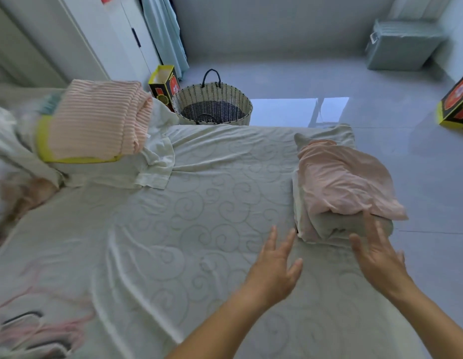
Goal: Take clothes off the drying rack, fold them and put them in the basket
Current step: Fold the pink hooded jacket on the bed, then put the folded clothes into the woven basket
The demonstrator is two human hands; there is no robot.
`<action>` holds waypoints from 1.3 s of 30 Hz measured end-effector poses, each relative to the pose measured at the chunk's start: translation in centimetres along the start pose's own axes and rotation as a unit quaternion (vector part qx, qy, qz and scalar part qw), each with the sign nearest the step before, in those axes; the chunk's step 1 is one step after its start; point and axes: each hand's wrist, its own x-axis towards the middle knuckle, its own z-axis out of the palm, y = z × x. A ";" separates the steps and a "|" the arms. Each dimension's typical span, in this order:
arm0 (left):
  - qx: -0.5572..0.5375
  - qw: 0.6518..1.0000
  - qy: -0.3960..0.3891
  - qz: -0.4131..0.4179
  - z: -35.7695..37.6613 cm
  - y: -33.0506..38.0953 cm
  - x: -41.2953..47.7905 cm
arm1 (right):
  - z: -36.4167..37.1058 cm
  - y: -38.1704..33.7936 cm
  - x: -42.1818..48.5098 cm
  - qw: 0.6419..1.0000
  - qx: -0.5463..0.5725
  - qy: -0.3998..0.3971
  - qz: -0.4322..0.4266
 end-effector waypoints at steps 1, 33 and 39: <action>0.014 1.000 -0.004 -0.011 -0.6 -0.7 -2.5 | -0.2 -0.3 -2.6 0.999 0.041 -0.006 -0.001; -0.280 0.948 0.154 0.007 16.5 33.7 -13.5 | -33.0 19.4 -23.4 0.974 0.220 0.036 -0.050; -0.246 0.955 0.160 0.030 18.4 40.8 -6.6 | -40.1 24.0 -16.2 0.970 0.222 0.063 -0.073</action>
